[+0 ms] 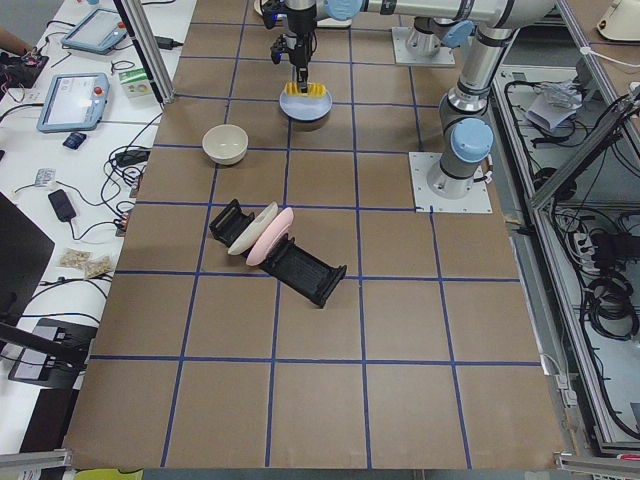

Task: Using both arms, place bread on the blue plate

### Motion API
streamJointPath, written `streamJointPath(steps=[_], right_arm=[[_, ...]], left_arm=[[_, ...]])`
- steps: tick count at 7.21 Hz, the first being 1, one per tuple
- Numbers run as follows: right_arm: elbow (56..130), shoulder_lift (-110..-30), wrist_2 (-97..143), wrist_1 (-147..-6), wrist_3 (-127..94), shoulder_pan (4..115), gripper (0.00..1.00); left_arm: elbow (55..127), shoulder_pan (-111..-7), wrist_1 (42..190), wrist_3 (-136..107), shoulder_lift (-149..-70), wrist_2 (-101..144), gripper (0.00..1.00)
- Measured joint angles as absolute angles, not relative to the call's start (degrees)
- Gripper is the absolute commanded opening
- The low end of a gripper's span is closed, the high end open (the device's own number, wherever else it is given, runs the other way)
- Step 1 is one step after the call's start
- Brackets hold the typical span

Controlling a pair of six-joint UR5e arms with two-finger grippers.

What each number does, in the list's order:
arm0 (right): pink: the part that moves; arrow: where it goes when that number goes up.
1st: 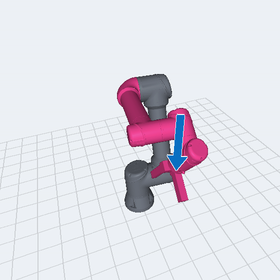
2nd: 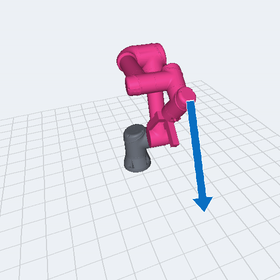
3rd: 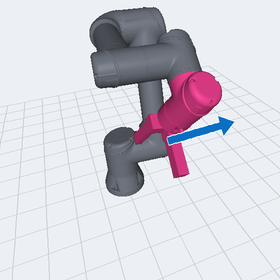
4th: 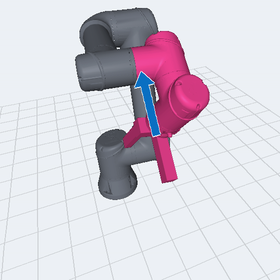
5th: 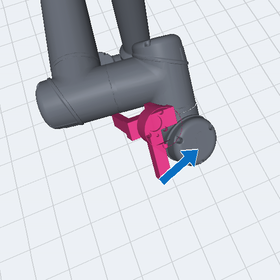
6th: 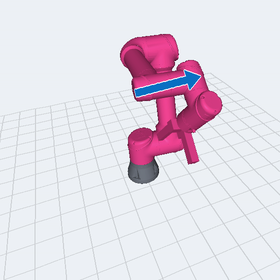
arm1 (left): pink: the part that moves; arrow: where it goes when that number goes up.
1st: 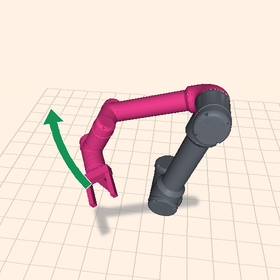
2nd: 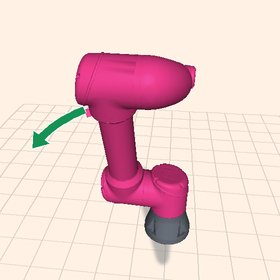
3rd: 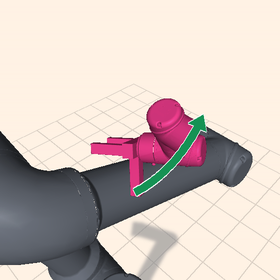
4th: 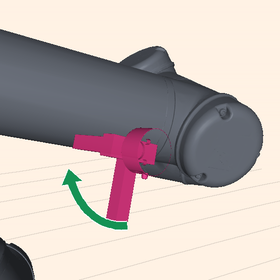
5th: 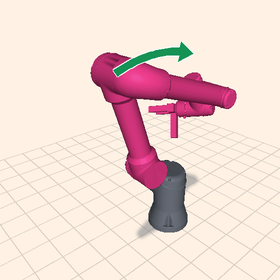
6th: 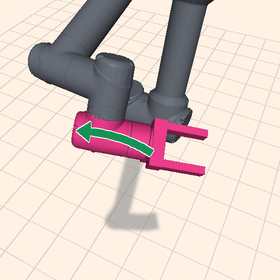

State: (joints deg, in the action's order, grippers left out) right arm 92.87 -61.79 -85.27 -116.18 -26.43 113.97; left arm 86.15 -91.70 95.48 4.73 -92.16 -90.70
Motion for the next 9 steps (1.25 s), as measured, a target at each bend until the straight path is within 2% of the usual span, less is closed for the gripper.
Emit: streamJointPath(steps=[1,2,3,4,9], right_arm=[[93.0,-61.0,-85.2,-116.5,-26.9,114.2,0.23],[93.4,-60.7,-85.2,-116.6,-27.2,114.4,0.51],[94.0,-60.7,-85.1,-117.1,-27.3,114.4,0.91],[94.5,-60.7,-85.2,-117.6,-27.3,114.4,1.0],[94.0,-61.9,-83.7,-118.3,-27.3,114.3,1.0]], left_arm=[[86.4,-91.8,95.0,4.8,-92.0,-90.7,1.0],[86.6,-91.9,94.6,4.8,-91.8,-90.7,1.0],[86.7,-91.9,94.3,4.8,-91.6,-90.7,1.0],[86.7,-91.9,94.1,4.6,-91.4,-90.8,1.0],[86.7,-91.8,93.1,4.1,-91.5,-90.7,1.0]])
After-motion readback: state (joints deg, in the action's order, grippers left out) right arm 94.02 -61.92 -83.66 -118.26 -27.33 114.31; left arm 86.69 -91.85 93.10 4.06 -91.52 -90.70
